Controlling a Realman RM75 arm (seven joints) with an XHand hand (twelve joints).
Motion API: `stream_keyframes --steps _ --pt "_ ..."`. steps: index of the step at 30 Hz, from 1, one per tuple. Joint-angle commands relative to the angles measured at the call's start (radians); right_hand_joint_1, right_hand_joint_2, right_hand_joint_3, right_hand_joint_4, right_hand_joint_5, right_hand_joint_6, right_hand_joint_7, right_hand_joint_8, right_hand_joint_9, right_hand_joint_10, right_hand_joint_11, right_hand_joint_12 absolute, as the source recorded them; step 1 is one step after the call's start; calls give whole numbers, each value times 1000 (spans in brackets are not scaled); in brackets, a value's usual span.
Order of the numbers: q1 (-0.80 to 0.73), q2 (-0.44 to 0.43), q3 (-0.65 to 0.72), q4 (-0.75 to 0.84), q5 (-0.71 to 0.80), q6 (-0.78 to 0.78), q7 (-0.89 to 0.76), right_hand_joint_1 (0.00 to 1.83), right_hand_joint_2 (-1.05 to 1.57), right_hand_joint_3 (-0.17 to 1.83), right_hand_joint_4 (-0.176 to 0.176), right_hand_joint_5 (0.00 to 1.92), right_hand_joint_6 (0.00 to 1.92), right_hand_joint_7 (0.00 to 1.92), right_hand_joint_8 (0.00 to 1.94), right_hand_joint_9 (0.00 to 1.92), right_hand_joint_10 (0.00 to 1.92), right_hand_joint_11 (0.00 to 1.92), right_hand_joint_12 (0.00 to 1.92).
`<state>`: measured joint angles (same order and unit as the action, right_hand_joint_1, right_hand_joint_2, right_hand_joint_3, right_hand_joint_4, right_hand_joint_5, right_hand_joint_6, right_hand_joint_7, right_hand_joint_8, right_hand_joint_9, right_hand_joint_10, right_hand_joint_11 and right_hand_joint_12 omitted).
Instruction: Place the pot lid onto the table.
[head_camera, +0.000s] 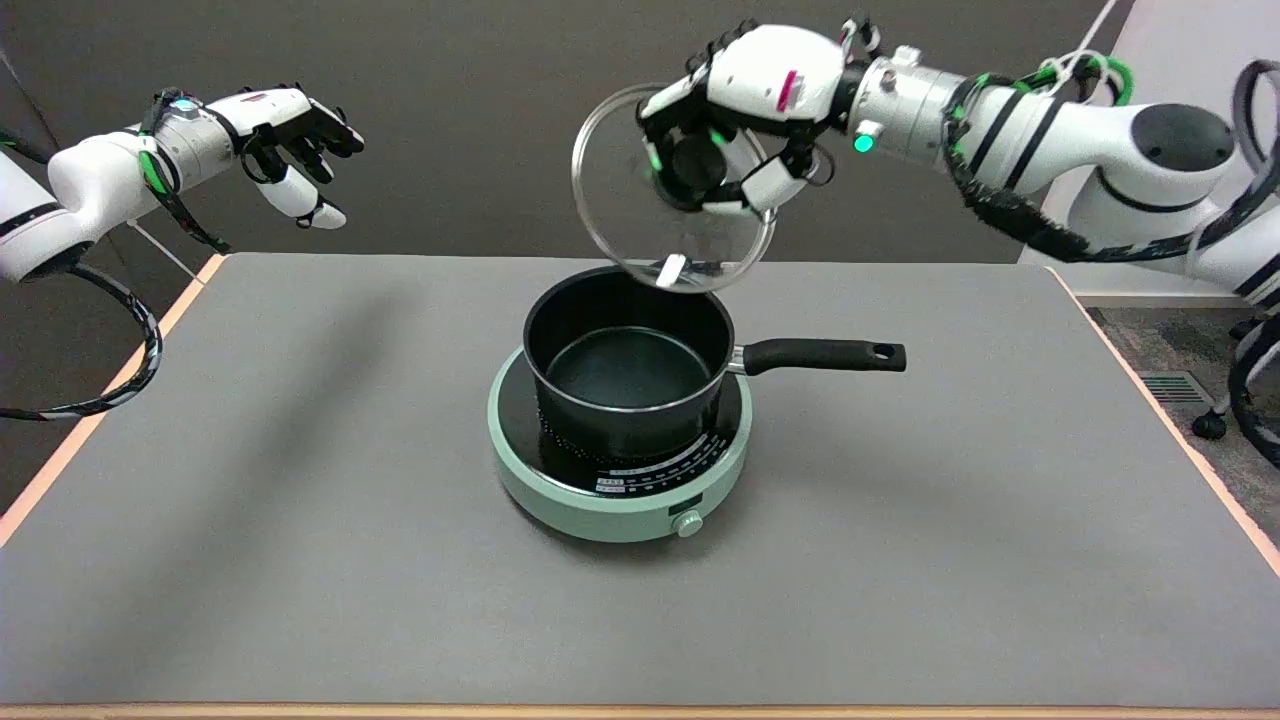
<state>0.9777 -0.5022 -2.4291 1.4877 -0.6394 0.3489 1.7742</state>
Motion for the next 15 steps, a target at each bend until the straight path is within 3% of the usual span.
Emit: stream_keyframes --steps 1,5,15 --pt "-155 88 287 -59 74 0 -1 1370 784 742 176 636 1346 920 1332 807 1664 664 1378" --pt "-207 99 361 -133 167 18 -8 1371 779 747 176 640 1347 924 1328 810 1661 673 1376" --pt "-214 112 370 -265 194 24 -11 1372 771 761 176 652 1357 927 1331 812 1664 673 1405"
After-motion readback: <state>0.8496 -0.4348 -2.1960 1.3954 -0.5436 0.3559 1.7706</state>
